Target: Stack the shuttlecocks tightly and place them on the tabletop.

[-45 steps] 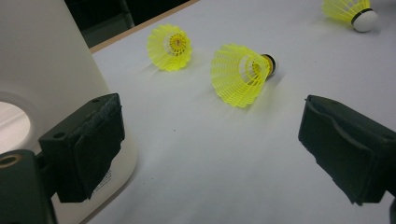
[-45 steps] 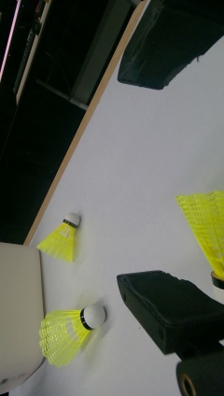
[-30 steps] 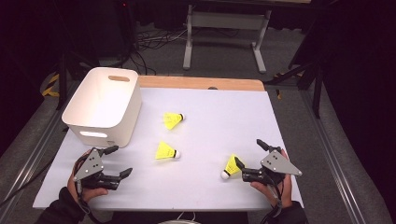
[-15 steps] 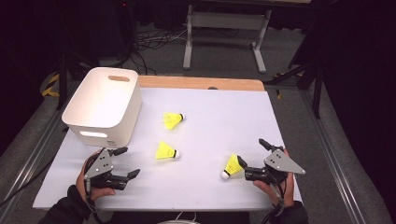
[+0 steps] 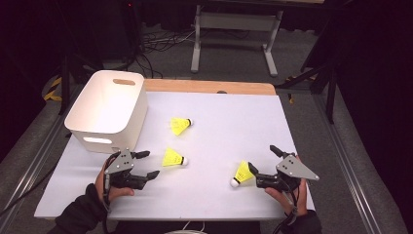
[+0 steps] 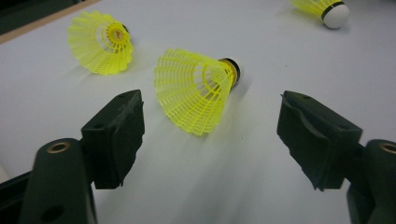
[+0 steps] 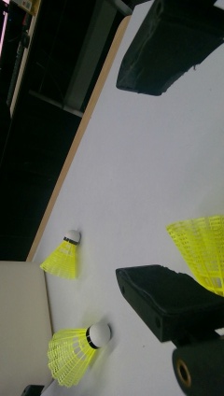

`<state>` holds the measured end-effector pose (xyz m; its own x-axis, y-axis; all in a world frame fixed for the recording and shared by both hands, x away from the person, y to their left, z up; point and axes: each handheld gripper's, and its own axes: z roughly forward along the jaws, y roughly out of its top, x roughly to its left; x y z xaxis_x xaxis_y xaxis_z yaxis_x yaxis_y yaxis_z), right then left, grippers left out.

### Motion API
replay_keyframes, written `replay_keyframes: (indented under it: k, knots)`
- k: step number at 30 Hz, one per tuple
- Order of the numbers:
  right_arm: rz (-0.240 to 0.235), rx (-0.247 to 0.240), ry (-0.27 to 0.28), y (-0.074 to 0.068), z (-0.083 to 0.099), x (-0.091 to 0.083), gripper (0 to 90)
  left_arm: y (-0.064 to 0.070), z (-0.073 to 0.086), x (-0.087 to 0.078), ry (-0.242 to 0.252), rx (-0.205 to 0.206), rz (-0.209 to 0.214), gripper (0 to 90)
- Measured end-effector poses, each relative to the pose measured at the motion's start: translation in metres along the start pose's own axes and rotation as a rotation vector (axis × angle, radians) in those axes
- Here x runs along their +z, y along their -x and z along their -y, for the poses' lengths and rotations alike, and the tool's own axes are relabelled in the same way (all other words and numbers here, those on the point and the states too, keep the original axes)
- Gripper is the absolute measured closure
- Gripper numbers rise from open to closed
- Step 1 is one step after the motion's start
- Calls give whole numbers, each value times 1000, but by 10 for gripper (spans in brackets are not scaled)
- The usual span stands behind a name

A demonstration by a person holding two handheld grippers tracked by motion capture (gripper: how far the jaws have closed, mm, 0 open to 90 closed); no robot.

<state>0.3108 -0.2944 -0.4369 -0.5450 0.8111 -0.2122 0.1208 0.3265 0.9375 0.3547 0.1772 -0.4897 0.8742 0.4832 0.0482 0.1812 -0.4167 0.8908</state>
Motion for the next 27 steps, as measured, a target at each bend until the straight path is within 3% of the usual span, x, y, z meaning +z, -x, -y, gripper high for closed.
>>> replay_keyframes:
  k: [6,7,13,18,19,23,25,27]
  knots:
    - [0,5,-12,2,1,2,100,-5,-1,13,-39,-37,34,361]
    - [-3,5,-15,2,2,2,103,-7,-2,16,-48,-48,48,418]
    - [-3,8,-19,3,2,2,108,-8,-5,23,-69,-66,75,542]
    - [-8,11,-23,4,3,2,113,-9,-8,29,-75,-55,98,623]
    - [-9,9,-24,4,3,2,119,-8,-10,32,-72,-52,120,651]
    - [-10,9,-26,4,3,2,122,-6,-13,35,-77,-32,128,700]
    - [-11,3,-30,4,3,1,125,-6,-15,36,-70,-16,126,818]
    - [-13,5,-27,5,3,1,126,-6,-17,36,-54,-15,133,880]
